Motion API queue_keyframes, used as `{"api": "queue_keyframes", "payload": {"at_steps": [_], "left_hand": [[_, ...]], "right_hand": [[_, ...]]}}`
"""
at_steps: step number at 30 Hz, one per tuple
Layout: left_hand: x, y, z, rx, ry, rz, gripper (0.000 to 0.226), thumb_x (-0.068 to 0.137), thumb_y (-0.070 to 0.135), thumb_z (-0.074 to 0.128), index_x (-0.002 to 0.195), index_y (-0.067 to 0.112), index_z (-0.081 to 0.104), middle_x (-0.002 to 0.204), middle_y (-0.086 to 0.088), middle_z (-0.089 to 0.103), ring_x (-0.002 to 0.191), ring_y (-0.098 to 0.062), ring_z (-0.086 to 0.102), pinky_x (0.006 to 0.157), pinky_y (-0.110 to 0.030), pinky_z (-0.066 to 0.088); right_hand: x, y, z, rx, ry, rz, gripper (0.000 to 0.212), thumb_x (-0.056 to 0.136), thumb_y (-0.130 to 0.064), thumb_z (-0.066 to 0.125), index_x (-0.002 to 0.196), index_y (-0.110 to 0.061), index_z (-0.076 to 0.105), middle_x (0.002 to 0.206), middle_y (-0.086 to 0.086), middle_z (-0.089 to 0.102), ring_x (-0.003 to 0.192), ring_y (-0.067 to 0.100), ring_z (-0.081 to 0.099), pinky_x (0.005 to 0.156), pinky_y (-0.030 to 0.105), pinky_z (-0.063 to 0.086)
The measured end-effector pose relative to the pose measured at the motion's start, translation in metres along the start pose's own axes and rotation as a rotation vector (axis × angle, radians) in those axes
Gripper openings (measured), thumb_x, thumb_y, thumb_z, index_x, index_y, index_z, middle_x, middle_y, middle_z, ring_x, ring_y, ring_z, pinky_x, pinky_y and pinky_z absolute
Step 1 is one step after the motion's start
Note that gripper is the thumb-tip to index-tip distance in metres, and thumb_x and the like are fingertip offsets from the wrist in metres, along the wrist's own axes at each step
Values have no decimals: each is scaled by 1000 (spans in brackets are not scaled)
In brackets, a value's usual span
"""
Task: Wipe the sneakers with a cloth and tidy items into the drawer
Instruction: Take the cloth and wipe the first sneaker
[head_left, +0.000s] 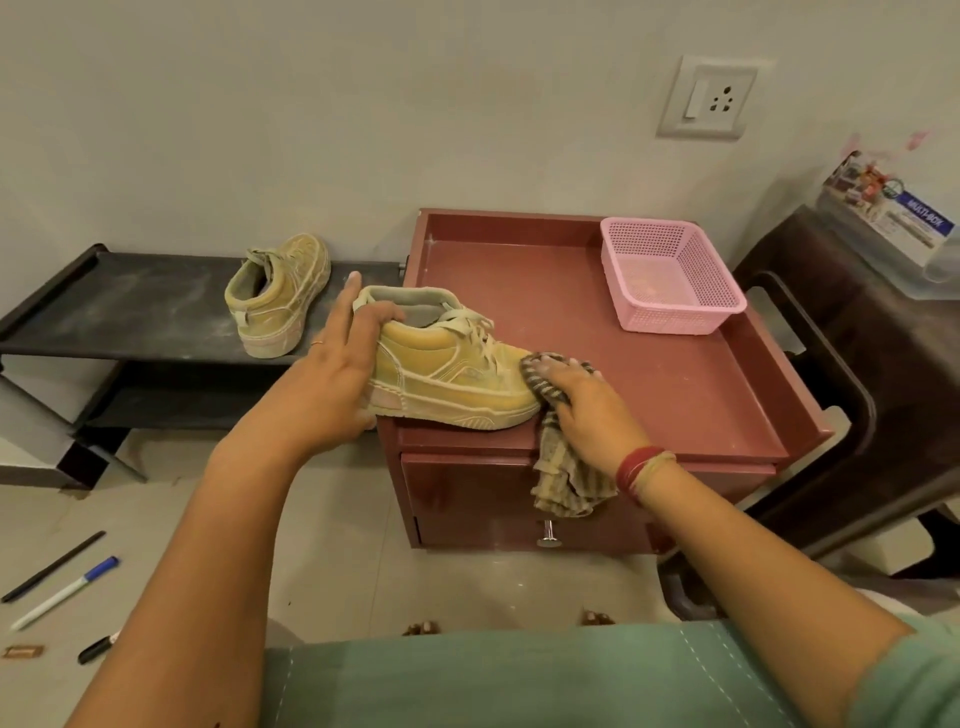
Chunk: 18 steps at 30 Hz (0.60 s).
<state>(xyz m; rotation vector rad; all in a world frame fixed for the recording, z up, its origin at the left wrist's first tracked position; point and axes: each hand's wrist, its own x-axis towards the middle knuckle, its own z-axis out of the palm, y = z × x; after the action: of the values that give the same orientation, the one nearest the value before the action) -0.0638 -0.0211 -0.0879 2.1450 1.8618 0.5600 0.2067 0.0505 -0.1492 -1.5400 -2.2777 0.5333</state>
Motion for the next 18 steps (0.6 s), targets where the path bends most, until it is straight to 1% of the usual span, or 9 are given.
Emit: {"api": "queue_keyframes", "payload": {"at_steps": [3, 6, 8, 9, 12, 13, 15, 16, 18], "left_hand": [[-3, 9, -4, -110, -66, -46, 87, 67, 30, 84, 125, 44, 22, 157, 6, -24, 147, -20, -6, 116, -45, 22], [-2, 17, -3, -262, 41, -76, 46, 81, 48, 64, 116, 42, 34, 158, 7, -20, 140, -2, -4, 111, -36, 22], [2, 21, 0, -306, 171, -82, 24, 92, 47, 49, 111, 34, 47, 159, 7, -17, 133, 2, 0, 104, -30, 23], [4, 22, 2, -308, 218, -75, 21, 95, 44, 45, 109, 29, 50, 160, 5, -16, 131, 5, 0, 103, -29, 21], [7, 23, 4, -293, 262, -52, 24, 99, 35, 42, 120, 26, 48, 160, -4, -10, 121, 29, -1, 103, -28, 18], [8, 22, 4, -294, 260, -47, 33, 99, 35, 43, 131, 27, 41, 160, -5, -9, 125, 28, -1, 105, -28, 18], [10, 19, 3, -325, 240, -69, 57, 99, 36, 45, 148, 28, 18, 160, -4, -5, 143, 2, 3, 112, -31, 16], [10, 19, 2, -355, 219, -98, 65, 99, 35, 47, 151, 27, 8, 160, -2, -2, 146, -8, 4, 115, -34, 15], [10, 21, 2, -447, 204, -172, 80, 96, 31, 53, 152, 27, -5, 161, 3, -2, 147, -12, 3, 118, -37, 12]], "right_hand": [[-3, -12, -1, 108, 48, 23, 41, 95, -10, 46, 135, -17, 50, 140, 5, 50, 131, 24, 44, 108, 27, 29], [-24, -26, 12, 104, -10, -150, 47, 94, -5, 46, 138, -19, 46, 146, 1, 43, 139, 18, 32, 114, 28, 22], [-14, -11, 10, -7, 5, -108, 53, 92, -1, 44, 140, -22, 43, 150, -1, 37, 141, 21, 28, 117, 34, 18], [-8, -4, 8, -16, 30, -45, 52, 92, -2, 43, 140, -22, 43, 149, 0, 38, 139, 23, 31, 117, 37, 21], [-8, -8, 6, 126, 46, 13, 45, 95, -7, 45, 138, -19, 46, 147, 3, 41, 137, 19, 34, 114, 26, 20], [-14, -15, 9, 188, 5, -43, 44, 95, -7, 46, 138, -18, 45, 147, 0, 39, 139, 12, 27, 112, 22, 16], [-26, -22, 17, 272, -76, -117, 47, 96, -5, 46, 140, -20, 43, 148, -6, 36, 137, 6, 15, 113, 22, 13], [-24, -18, 17, 281, -83, -107, 48, 95, -3, 45, 140, -21, 42, 150, -7, 34, 138, 7, 14, 114, 24, 13], [-12, -8, 12, 305, -3, 2, 48, 95, -2, 45, 140, -19, 43, 151, -4, 32, 141, 13, 23, 113, 22, 16]]}}
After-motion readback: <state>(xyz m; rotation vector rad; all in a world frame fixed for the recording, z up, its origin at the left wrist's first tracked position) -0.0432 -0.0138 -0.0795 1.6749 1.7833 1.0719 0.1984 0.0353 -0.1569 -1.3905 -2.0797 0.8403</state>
